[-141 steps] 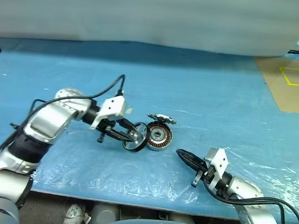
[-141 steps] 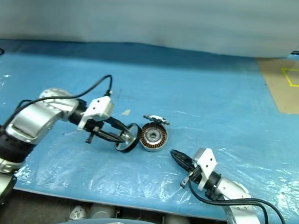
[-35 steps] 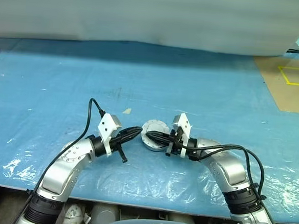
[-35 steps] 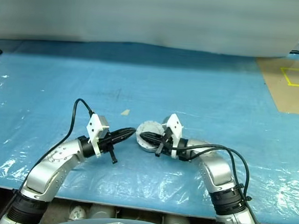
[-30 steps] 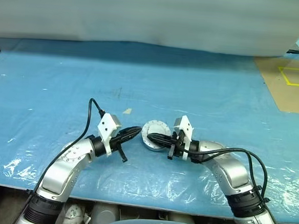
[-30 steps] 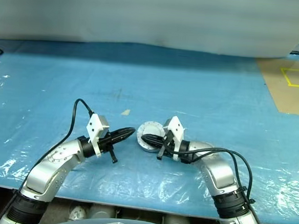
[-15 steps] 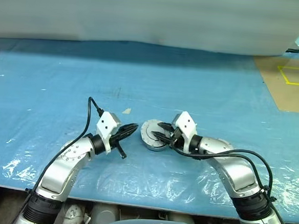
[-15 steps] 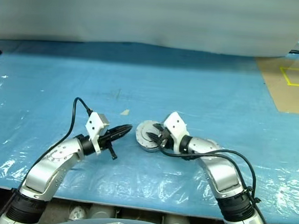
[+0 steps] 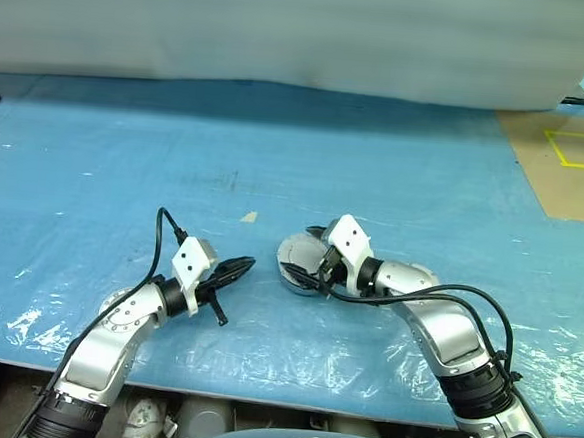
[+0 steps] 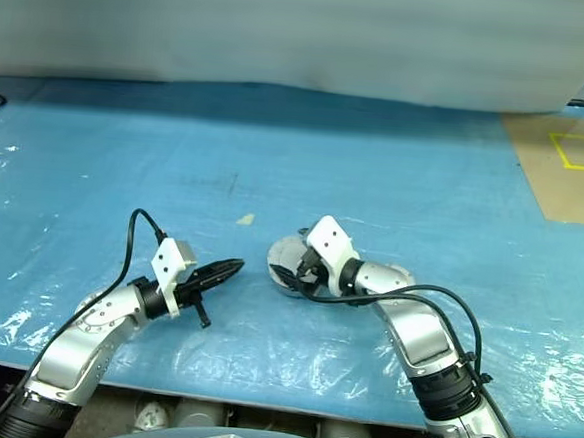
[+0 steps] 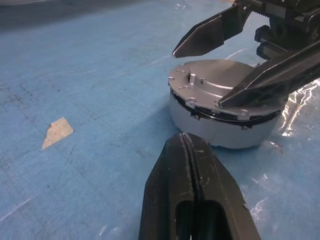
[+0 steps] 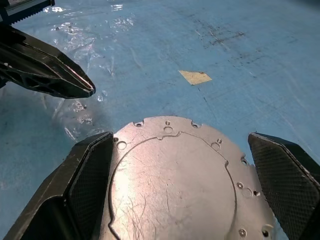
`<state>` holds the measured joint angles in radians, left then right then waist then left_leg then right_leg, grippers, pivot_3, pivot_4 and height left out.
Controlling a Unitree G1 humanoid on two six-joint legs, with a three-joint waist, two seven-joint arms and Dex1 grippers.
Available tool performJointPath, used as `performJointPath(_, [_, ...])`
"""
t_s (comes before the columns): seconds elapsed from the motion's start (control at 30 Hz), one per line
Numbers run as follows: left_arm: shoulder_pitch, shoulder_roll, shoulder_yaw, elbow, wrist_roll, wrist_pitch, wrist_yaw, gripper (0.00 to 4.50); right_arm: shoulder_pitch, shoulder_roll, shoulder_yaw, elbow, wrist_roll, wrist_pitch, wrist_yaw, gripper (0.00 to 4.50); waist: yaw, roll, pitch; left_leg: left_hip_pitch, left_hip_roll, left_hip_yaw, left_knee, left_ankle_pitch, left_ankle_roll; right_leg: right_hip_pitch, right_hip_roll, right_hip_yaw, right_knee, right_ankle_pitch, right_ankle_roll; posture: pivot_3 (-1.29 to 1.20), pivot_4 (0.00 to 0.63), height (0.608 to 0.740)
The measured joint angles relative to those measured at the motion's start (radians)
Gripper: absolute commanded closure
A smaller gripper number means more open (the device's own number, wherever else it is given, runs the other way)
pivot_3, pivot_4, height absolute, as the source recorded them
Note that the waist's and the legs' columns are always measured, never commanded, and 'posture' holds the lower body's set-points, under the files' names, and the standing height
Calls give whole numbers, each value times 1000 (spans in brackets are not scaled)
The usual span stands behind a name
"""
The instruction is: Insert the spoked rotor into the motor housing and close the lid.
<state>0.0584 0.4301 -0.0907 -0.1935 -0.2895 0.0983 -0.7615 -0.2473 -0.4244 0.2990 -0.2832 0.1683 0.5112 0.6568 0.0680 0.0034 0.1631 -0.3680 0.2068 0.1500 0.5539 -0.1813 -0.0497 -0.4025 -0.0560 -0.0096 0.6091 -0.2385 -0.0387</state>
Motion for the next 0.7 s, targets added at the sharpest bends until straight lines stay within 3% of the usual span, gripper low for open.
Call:
performJointPath(0.2, [-7,-5,0,76,5,-64,-20,4500,68,-19,-34,-3,10,-53,18,30,1,0,0,1,0,0,0,0,0,1,0,0,0,0,0,0,150,740])
performJointPath(0.3, [-11,-6,0,107,12,-99,-24,4500,80,-22,-31,9,4,-91,22,609,1,0,0,2,0,0,0,0,0,2,0,0,0,0,0,0,150,740])
performJointPath(0.4, [-12,-7,1,118,21,-122,-24,4500,87,-19,-22,12,4,-112,25,1516,0,0,0,3,0,0,1,0,0,3,-1,0,1,0,0,0,150,740])
performJointPath(0.7, [-15,-21,1,151,31,-171,-23,4500,79,-10,-22,35,2,-136,24,1536,0,-1,0,4,0,0,3,0,1,4,0,1,2,1,0,0,150,740])
